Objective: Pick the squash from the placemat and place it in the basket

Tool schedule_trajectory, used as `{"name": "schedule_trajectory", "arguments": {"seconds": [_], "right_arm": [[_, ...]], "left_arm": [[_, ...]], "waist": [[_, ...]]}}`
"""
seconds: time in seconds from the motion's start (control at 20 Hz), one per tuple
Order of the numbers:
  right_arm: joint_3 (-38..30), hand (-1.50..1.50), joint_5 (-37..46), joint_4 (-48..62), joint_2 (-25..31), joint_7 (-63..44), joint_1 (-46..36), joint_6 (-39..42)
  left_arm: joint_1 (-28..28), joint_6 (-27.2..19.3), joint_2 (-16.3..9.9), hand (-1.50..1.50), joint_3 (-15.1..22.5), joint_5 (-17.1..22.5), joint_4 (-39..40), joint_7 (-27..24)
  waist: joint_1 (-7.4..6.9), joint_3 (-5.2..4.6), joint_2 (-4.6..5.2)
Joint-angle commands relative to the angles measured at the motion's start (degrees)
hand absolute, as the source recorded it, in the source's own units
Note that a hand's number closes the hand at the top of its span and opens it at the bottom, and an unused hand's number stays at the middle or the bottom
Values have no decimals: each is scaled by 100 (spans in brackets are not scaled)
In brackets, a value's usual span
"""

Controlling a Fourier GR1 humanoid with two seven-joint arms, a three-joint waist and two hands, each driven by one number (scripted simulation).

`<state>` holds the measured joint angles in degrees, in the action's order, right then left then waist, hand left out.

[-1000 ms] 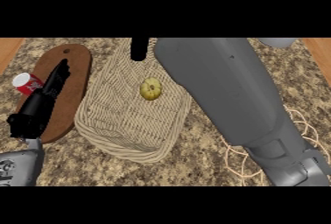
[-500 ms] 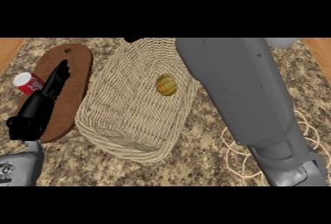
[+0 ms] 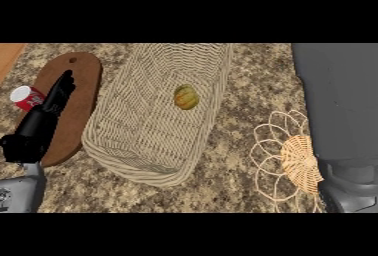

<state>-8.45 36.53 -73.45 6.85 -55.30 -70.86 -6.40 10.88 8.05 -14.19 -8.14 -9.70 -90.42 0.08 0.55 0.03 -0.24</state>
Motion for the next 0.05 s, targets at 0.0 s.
{"name": "schedule_trajectory", "arguments": {"seconds": [0.0], "right_arm": [[-424,-150,-116,-618,426,178,761,-234]], "left_arm": [[-177,-131,157,0,135,-136,-141,-135]], "waist": [[23,3,0]]}}
